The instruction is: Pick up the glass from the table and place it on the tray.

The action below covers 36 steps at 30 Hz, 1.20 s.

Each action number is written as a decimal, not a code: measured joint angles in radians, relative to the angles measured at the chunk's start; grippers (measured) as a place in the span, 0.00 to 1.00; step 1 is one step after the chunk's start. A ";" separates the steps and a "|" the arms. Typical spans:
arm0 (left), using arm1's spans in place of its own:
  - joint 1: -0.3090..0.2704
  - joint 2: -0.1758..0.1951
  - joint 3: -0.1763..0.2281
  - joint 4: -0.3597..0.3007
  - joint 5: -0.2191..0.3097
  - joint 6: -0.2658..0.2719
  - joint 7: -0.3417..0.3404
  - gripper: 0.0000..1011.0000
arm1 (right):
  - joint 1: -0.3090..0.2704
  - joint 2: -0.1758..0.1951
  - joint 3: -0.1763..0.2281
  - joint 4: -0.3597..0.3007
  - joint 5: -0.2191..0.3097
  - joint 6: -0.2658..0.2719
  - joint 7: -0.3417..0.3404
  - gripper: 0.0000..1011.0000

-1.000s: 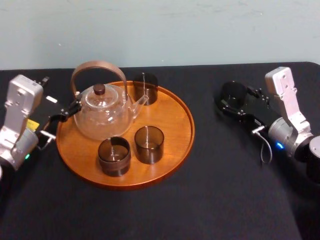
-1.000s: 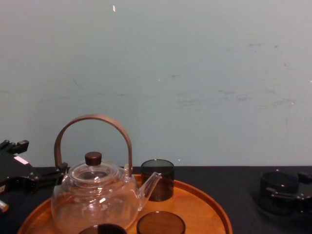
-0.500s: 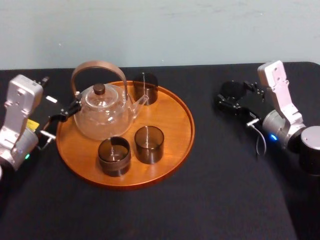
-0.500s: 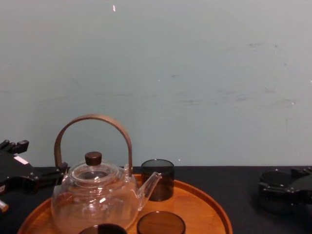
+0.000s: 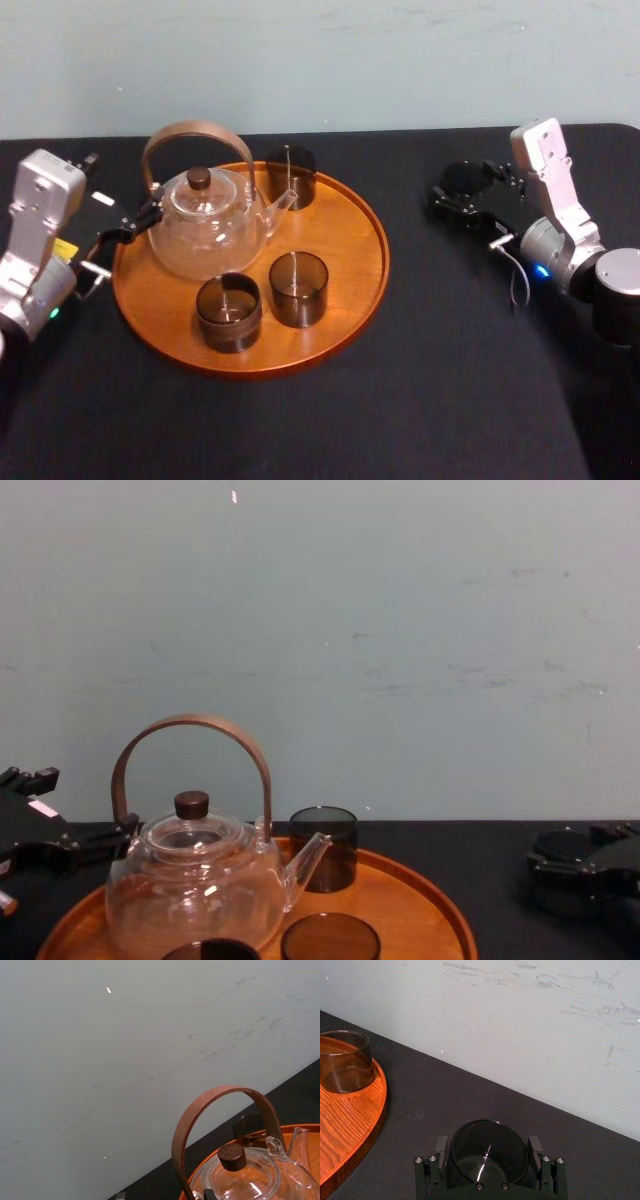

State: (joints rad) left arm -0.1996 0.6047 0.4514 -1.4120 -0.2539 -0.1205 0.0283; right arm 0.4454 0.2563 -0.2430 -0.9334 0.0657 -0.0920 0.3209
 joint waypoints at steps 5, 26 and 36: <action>0.000 0.000 0.000 0.000 0.000 0.000 0.000 1.00 | -0.002 0.001 0.000 -0.004 0.000 0.001 0.000 0.97; 0.000 0.000 0.000 0.000 0.000 0.000 0.000 1.00 | -0.008 0.004 0.004 -0.009 0.009 0.000 0.014 0.91; 0.000 0.000 0.000 0.000 0.000 0.000 0.000 1.00 | -0.041 0.024 -0.003 -0.084 0.014 0.018 0.037 0.91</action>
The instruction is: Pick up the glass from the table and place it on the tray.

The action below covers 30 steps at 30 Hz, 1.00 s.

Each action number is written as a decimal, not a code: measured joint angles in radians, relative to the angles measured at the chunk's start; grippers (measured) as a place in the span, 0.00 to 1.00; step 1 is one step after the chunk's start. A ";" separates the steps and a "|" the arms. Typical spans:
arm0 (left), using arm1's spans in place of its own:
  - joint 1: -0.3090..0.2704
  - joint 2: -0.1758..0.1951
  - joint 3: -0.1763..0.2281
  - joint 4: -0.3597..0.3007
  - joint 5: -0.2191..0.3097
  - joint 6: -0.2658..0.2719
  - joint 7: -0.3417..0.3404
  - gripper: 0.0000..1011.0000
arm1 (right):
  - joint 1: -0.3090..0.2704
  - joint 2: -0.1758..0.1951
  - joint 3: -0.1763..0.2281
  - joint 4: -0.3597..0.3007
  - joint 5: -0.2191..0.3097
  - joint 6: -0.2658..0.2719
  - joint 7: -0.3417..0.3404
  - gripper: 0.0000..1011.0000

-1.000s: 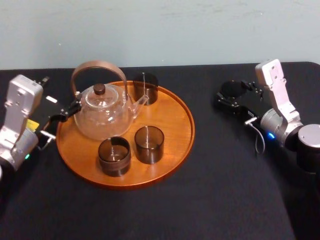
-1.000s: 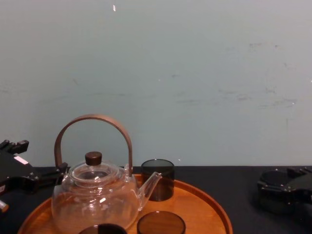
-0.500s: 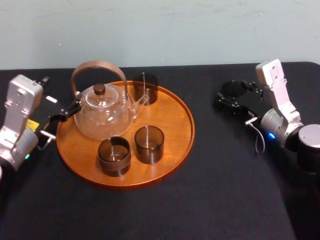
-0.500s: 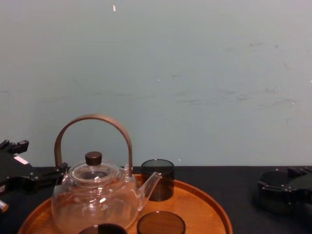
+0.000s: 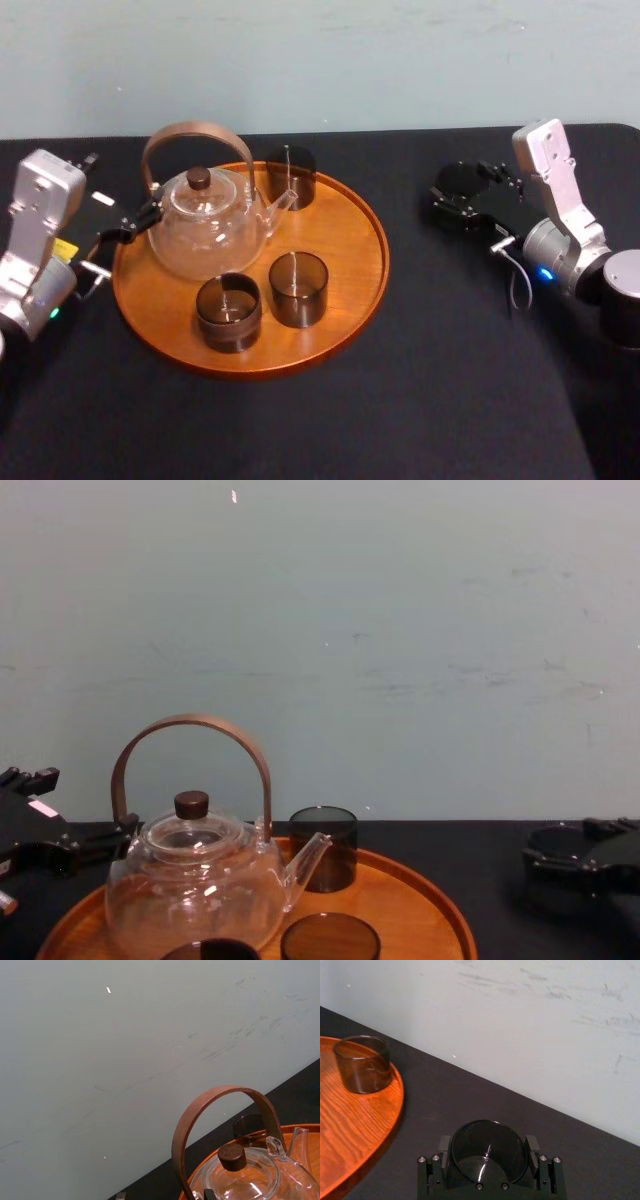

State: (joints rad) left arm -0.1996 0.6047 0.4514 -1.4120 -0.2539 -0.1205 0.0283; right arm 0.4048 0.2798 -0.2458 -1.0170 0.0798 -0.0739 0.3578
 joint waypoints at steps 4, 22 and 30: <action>0.000 0.000 0.000 0.000 0.000 0.000 0.000 1.00 | -0.023 0.010 -0.008 -0.058 0.000 0.017 0.006 0.91; 0.000 0.000 0.000 0.000 0.000 0.000 0.000 1.00 | -0.074 0.027 -0.062 -0.234 -0.003 0.064 0.021 0.91; 0.000 0.000 0.000 0.000 0.000 0.000 0.000 1.00 | -0.061 0.015 -0.090 -0.240 -0.002 0.063 0.030 0.91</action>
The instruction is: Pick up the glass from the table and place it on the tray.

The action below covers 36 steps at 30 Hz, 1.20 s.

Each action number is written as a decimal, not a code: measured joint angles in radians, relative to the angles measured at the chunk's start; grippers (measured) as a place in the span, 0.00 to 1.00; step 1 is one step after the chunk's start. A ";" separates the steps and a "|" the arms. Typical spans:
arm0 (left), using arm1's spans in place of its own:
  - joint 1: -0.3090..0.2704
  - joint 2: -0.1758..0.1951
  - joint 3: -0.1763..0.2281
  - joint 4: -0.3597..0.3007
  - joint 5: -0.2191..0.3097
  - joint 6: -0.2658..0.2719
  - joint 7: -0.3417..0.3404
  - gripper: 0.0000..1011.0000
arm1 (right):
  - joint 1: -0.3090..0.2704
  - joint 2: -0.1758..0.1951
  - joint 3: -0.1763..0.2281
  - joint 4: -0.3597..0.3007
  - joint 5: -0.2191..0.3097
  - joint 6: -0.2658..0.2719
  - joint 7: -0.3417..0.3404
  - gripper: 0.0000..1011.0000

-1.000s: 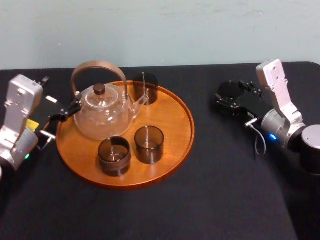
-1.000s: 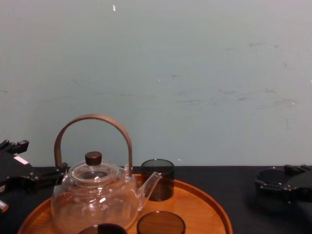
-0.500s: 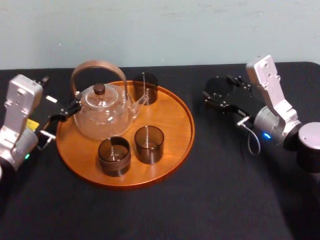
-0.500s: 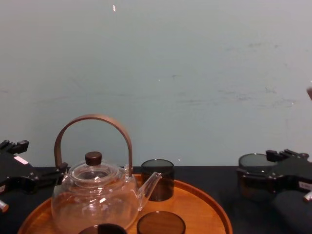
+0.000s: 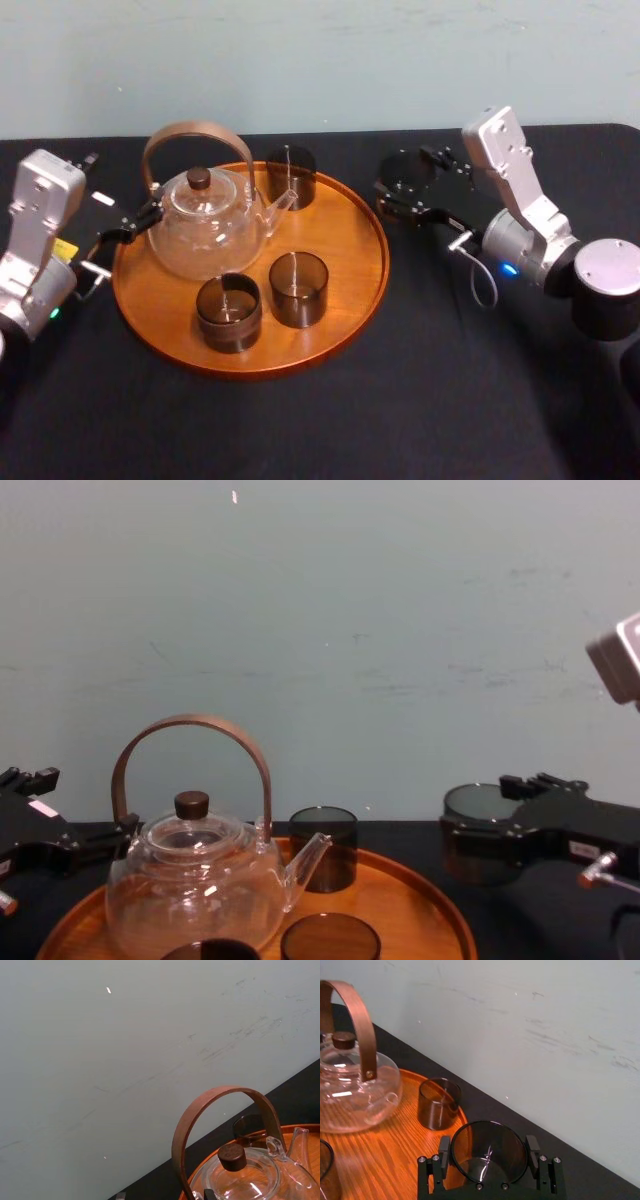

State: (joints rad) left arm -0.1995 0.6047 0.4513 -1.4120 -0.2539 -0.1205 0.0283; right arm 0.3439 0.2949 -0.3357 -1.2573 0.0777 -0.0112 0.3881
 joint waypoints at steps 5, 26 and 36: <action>0.000 0.000 0.000 0.000 0.000 0.000 0.000 1.00 | 0.011 -0.010 -0.013 0.004 0.004 -0.003 0.004 0.91; 0.000 0.000 0.000 0.000 0.000 0.000 0.000 1.00 | 0.050 -0.055 -0.075 0.063 0.024 -0.021 0.025 0.91; 0.000 0.000 0.000 0.000 0.000 0.000 0.000 1.00 | 0.064 -0.075 -0.103 0.098 0.024 -0.028 0.032 0.91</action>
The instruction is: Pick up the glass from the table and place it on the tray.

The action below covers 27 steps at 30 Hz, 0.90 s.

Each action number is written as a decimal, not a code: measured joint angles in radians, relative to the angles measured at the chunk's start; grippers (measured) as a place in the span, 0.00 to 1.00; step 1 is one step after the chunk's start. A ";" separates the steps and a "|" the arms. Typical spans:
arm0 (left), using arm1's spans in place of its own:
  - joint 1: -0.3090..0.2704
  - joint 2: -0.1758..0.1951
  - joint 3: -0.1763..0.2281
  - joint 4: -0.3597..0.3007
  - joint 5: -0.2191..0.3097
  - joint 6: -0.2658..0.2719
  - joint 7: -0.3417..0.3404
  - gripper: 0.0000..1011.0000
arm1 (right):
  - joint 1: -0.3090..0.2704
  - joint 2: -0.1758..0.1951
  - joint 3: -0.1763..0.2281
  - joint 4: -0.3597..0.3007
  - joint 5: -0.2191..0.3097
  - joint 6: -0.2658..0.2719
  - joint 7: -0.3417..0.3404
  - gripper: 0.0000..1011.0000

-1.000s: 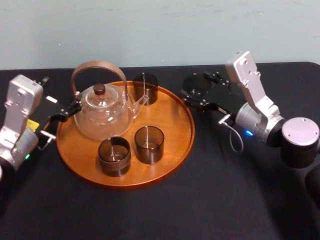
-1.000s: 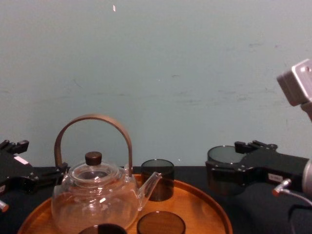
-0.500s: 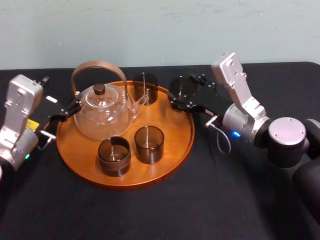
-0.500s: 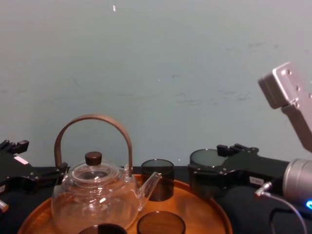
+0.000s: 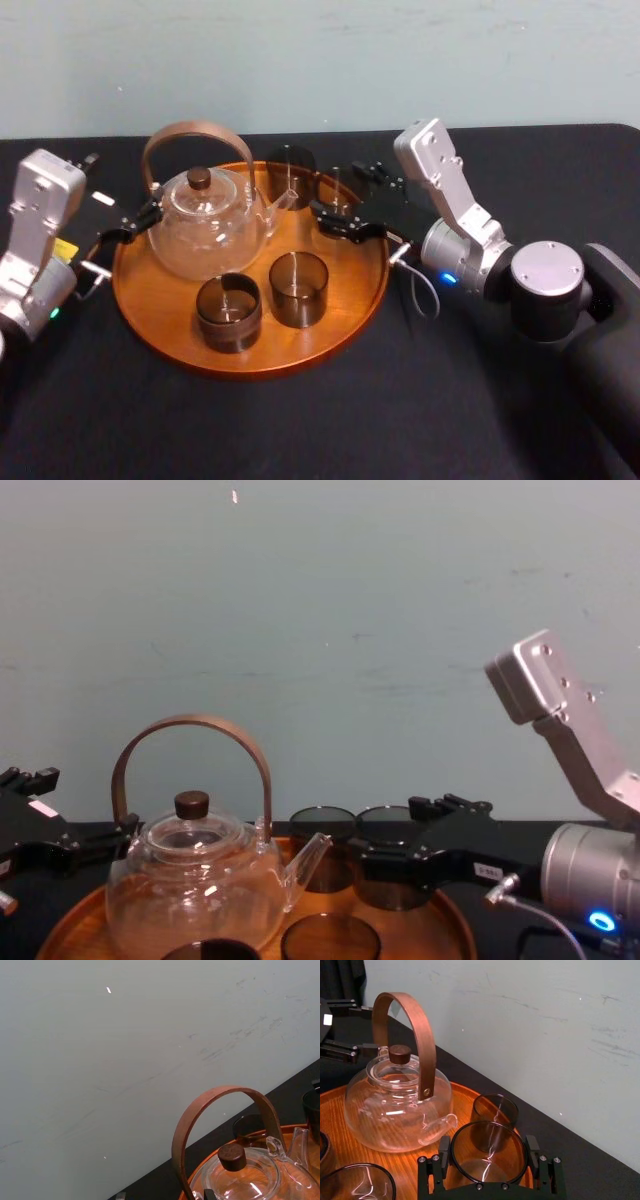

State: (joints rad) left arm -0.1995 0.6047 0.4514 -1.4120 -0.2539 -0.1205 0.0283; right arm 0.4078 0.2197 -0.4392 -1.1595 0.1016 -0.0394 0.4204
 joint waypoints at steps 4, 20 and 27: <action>0.000 0.000 0.000 0.000 0.000 0.000 0.000 1.00 | 0.003 -0.004 -0.006 0.009 -0.001 -0.004 0.001 0.91; 0.000 0.000 0.000 0.000 0.000 0.000 0.000 1.00 | 0.007 -0.009 -0.012 0.037 0.000 -0.013 -0.002 0.91; 0.000 0.000 0.000 0.000 0.000 0.000 0.000 1.00 | 0.004 -0.007 -0.010 0.046 0.000 -0.021 -0.002 0.91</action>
State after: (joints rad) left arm -0.1995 0.6047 0.4514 -1.4120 -0.2539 -0.1205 0.0283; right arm 0.4119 0.2129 -0.4491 -1.1138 0.1018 -0.0600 0.4183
